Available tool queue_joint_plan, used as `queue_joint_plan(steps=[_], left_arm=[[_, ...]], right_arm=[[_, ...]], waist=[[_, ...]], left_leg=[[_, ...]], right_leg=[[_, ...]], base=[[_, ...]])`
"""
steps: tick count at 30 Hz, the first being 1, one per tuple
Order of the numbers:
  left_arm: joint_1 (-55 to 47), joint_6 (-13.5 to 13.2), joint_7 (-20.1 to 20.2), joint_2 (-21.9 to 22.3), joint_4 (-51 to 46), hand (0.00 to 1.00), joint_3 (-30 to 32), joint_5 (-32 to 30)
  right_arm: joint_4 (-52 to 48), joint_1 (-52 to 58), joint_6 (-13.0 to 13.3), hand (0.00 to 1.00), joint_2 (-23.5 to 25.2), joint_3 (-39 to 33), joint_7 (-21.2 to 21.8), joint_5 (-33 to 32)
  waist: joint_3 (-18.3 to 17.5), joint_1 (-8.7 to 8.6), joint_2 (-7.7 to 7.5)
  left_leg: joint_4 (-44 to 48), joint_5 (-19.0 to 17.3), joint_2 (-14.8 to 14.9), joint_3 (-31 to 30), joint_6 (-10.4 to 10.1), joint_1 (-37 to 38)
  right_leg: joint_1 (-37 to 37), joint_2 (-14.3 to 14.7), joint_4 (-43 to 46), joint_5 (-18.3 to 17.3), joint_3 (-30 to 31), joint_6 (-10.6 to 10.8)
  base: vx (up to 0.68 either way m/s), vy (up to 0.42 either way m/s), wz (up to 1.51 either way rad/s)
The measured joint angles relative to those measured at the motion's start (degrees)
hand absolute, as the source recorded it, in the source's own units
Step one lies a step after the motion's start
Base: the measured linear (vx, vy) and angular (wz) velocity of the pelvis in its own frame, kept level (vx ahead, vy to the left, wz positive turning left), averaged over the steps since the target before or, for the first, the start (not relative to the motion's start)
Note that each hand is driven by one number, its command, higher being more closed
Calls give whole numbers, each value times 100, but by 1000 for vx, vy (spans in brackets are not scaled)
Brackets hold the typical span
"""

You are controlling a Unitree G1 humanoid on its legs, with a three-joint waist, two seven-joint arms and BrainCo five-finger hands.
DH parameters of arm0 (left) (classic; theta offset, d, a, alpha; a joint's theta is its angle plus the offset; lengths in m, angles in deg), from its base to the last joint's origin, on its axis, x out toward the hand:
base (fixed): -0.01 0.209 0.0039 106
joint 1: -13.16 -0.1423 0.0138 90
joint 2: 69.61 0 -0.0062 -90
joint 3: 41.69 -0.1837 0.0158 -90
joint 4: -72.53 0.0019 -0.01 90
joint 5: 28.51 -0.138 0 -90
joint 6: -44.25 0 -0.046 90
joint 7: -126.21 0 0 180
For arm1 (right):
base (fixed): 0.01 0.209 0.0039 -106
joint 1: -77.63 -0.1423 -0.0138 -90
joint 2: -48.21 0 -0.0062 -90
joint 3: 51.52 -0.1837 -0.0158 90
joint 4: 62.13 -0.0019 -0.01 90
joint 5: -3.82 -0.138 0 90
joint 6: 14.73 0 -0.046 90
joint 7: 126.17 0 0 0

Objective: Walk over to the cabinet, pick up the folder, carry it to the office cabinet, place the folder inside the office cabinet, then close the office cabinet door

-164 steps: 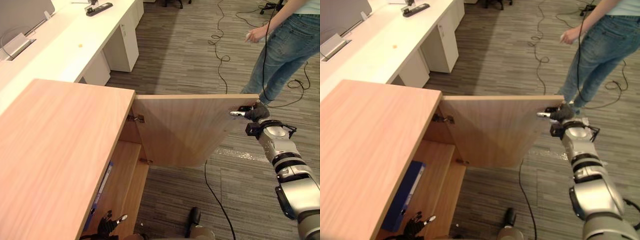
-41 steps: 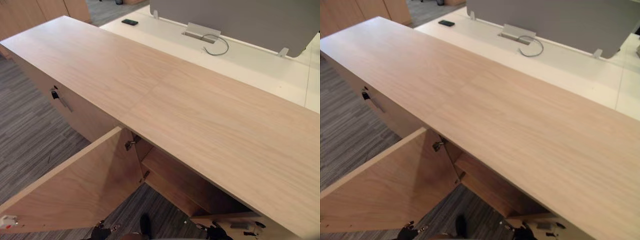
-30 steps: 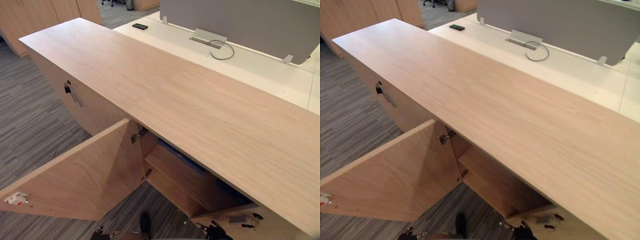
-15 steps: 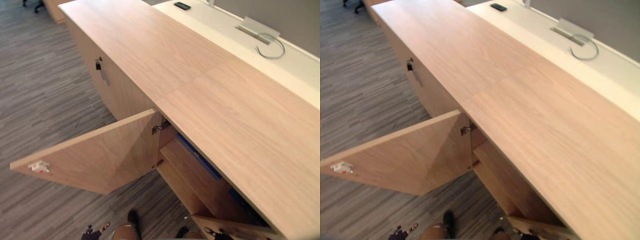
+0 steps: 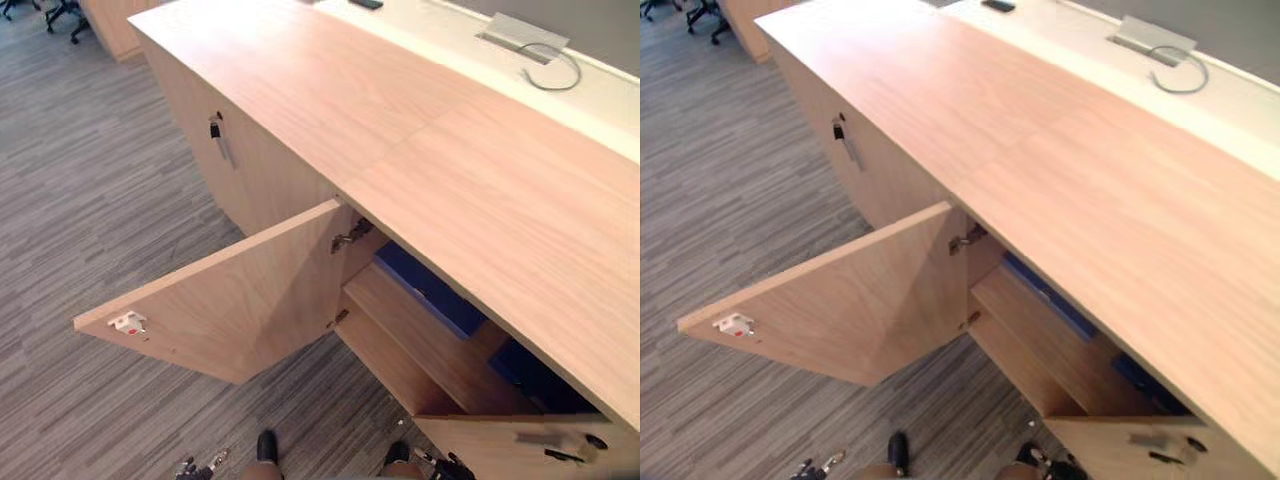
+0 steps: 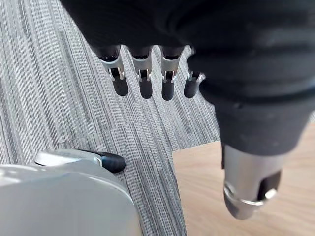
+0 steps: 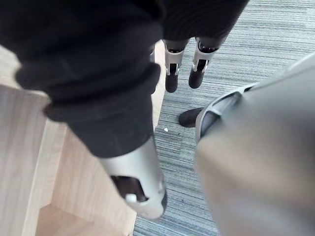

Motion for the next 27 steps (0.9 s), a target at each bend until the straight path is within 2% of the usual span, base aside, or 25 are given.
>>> queue_joint_plan(steps=[2,6,9,16,18,23,25,26,27], left_arm=[[-2,7,-1,14,6,0,-1,1],[-4,20,-1,18,9,0,-19,1],[15,24,-1,27,7,0,-64,1],[38,23,-5,27,-5,0,-122,3],[42,22,-19,28,-5,0,-196,8],[135,11,-35,-4,-6,0,-408,25],[148,-1,-35,-56,-5,0,-531,2],[192,-3,-12,-140,-1,0,-664,-67],[220,-6,-3,-174,-1,0,-727,-91]], right_arm=[[8,16,0,0,-68,122,0,0],[10,44,-2,0,-105,188,0,-1],[10,48,-2,0,-153,290,0,-20],[7,45,-1,0,-150,339,1,-21],[12,46,-5,0,-178,339,-1,-62],[5,49,-5,0,-223,336,-5,-319],[-4,50,-4,0,-216,329,-8,-439],[-46,62,-6,0,-194,292,-13,-534],[-99,76,-6,0,-191,278,-15,-600]], waist=[[-24,-8,30],[-64,9,58],[-135,-1,116],[-186,6,132],[-179,1,146],[-100,-62,168],[-34,-68,99],[20,-83,49],[62,-87,31]], left_leg=[[-239,152,141,37,-45,60],[-323,211,222,123,-95,68],[-346,226,197,178,-115,77],[-367,230,117,148,-111,167],[-371,247,55,91,-88,160],[-432,363,-271,-177,72,174],[-597,448,-434,-180,154,284],[-561,399,-601,-131,214,300],[-469,346,-676,-70,293,262]], right_leg=[[-23,164,-69,11,10,-15],[-63,283,-89,86,112,-107],[-86,271,-86,126,151,-107],[31,191,-100,125,104,-106],[36,108,-33,123,1,-102],[40,-325,377,49,-173,3],[21,-544,536,43,-187,14],[-10,-797,699,43,-179,21],[-36,-905,778,44,-159,21]], base=[[-86,-72,-5],[18,-20,-12],[72,12,-7],[32,24,4],[-21,43,16],[-67,93,30],[-90,132,15],[-96,149,11],[-106,157,10]])
